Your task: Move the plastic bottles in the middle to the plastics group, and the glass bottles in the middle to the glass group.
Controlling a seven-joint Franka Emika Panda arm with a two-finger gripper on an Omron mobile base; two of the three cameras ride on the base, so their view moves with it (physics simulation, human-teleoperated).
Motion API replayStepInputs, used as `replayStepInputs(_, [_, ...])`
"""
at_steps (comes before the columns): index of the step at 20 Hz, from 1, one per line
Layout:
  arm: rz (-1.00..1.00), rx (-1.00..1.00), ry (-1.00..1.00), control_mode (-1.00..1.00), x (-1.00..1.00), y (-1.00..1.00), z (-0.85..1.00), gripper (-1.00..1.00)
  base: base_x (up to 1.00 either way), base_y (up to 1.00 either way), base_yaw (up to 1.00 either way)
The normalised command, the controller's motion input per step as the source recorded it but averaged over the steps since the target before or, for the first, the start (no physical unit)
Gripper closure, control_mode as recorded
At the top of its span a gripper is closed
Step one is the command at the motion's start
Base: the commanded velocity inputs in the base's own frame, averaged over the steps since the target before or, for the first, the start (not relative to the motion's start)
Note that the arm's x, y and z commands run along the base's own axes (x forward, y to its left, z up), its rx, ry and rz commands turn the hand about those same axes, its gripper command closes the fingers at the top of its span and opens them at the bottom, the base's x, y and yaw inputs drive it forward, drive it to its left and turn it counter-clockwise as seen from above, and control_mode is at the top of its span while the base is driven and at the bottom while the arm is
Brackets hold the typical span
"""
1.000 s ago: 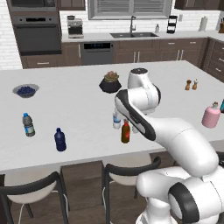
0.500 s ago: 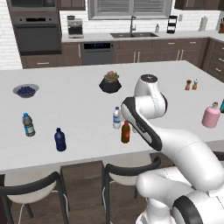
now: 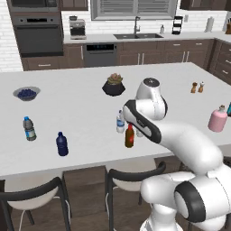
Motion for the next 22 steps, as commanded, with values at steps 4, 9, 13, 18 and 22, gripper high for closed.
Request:
replayStepInputs(4, [0.03,0.00,0.00,-1.00,0.41,0.00,-0.05,-1.00,0.00,0.00,0.00])
replayStepInputs(9, [0.03,0.00,0.00,-1.00,0.00,0.00,-0.22,-1.00,0.00,0.00,0.00])
replayStepInputs(13, [0.04,0.00,0.00,-1.00,0.03,0.00,-0.47,-1.00,0.00,0.00,0.00])
replayStepInputs(18, [0.04,0.00,0.00,-1.00,0.20,0.00,-0.39,-1.00,0.00,0.00,0.00])
replayStepInputs(22, [0.04,0.00,0.00,-1.00,0.22,0.00,-0.05,-1.00,0.00,0.00,0.00])
